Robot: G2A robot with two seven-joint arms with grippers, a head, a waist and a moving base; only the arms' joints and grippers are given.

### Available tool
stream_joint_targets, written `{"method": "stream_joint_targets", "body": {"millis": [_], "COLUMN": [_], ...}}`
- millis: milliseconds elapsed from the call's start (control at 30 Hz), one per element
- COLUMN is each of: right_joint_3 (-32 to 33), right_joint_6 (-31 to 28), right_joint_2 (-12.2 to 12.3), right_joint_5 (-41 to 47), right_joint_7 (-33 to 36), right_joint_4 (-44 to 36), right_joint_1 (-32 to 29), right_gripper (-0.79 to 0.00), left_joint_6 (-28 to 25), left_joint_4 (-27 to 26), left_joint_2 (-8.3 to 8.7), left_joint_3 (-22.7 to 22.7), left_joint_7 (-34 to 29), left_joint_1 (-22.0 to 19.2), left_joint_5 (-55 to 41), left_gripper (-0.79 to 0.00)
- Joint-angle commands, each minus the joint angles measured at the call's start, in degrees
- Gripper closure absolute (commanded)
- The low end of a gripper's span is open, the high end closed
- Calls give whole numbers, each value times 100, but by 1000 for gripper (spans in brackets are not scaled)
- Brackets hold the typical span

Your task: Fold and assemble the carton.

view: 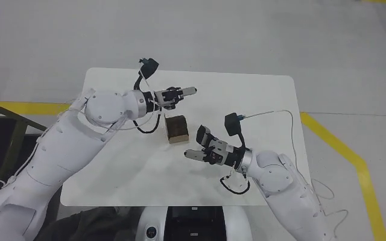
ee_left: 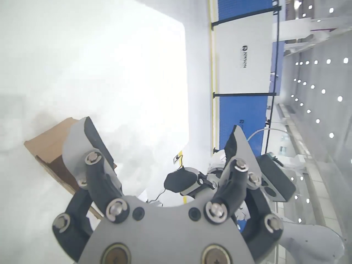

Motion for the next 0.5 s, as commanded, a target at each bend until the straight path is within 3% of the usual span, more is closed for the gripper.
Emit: {"method": "stream_joint_targets", "body": {"millis": [0, 200, 467], "right_joint_3": [77, 77, 77], "right_joint_6": [-88, -88, -88], "right_joint_2": [7, 7, 7], "right_joint_5": [175, 175, 175], "right_joint_7": [-62, -62, -62], "right_joint_4": [94, 94, 94], "right_joint_1": [-24, -24, -24], "right_gripper": [-785, -785, -785], "left_joint_6": [-428, -1432, -2713], "left_joint_4": [67, 410, 826], "left_joint_2": [46, 170, 231], "left_joint_3": [-328, -1075, -1273], "left_joint_7": [81, 329, 1008], "left_joint_1": [172, 688, 1384], "left_joint_5": [-89, 192, 1774], "left_gripper": [-785, -785, -785]}}
